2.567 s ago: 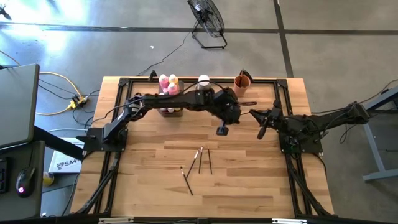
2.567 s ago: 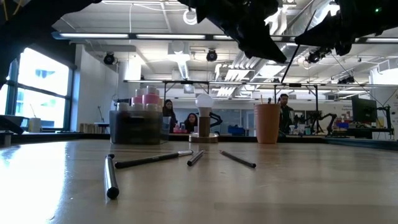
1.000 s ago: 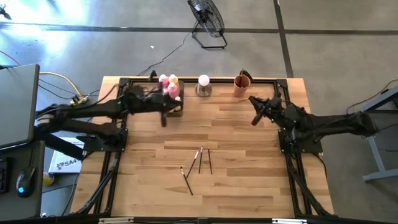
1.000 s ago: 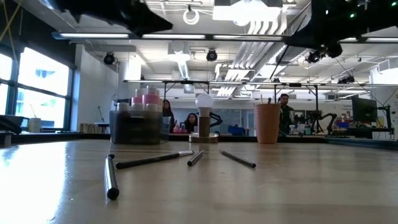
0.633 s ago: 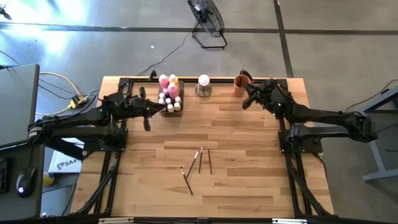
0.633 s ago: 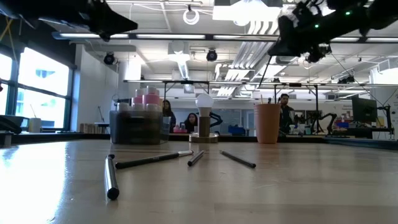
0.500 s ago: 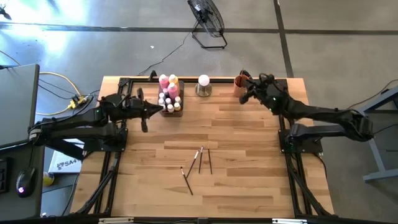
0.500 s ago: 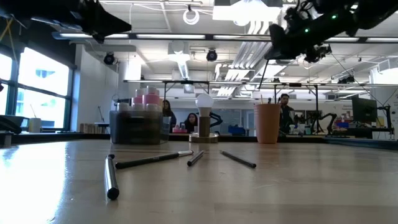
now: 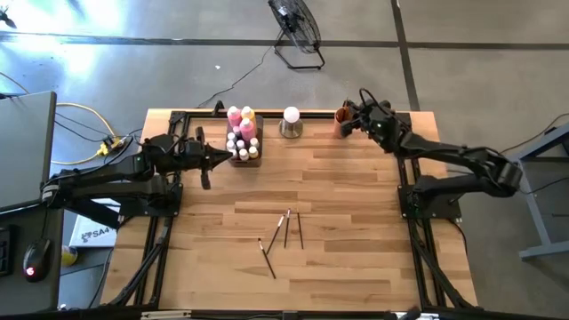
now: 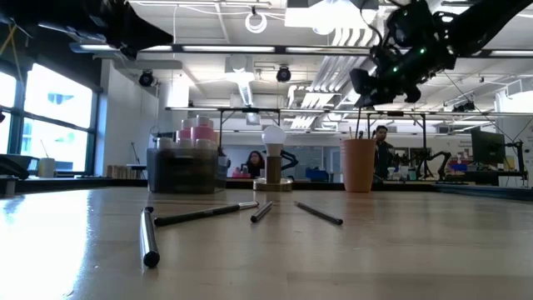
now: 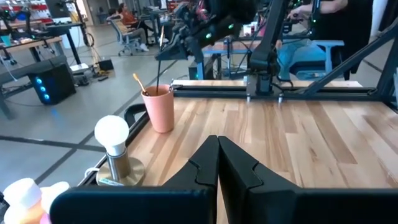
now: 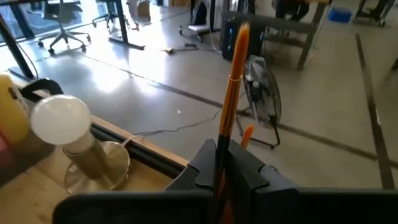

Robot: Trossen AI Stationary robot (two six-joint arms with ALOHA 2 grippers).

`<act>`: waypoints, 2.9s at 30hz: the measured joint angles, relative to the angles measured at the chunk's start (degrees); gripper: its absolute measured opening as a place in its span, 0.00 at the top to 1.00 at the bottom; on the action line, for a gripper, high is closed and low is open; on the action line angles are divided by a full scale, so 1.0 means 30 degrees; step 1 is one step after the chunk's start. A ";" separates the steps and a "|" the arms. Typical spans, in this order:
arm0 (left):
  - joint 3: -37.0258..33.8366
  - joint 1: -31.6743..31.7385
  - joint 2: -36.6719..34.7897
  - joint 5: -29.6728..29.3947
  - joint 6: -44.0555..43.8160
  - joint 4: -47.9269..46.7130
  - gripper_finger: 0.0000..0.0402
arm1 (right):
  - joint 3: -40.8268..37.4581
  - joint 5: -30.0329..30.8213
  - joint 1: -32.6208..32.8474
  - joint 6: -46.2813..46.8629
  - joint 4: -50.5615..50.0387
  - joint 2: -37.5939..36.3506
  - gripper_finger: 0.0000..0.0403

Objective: Pick & Place Paint Supplies
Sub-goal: Put the orange paintbrush into the orange cup, then put the silver paintbrush into the orange cup

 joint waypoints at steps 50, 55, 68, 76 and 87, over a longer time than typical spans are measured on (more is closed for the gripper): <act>0.0000 0.0000 -0.0007 -0.0049 -0.0370 -0.2127 0.99 | 0.0029 -0.2256 -0.1924 0.0856 -0.0318 0.1882 0.56; 0.0000 0.0000 -0.0007 -0.0044 -0.0374 -0.2127 0.99 | 0.0029 -0.2257 -0.1931 0.0340 -0.0206 0.1255 0.56; 0.0007 0.0000 -0.0007 -0.0044 -0.0374 -0.2113 0.99 | 0.0029 -0.3820 -0.1924 -0.0167 -0.0209 -0.2336 0.57; 0.0007 0.0000 -0.0007 -0.0044 -0.0374 -0.2113 0.99 | 0.0022 -0.7332 -0.1858 -0.0153 -0.0347 -0.4457 0.58; 0.0015 0.0000 -0.0007 -0.0044 -0.0375 -0.2106 0.99 | 0.0000 -1.4179 -0.1851 0.1662 -0.1582 -0.6812 0.58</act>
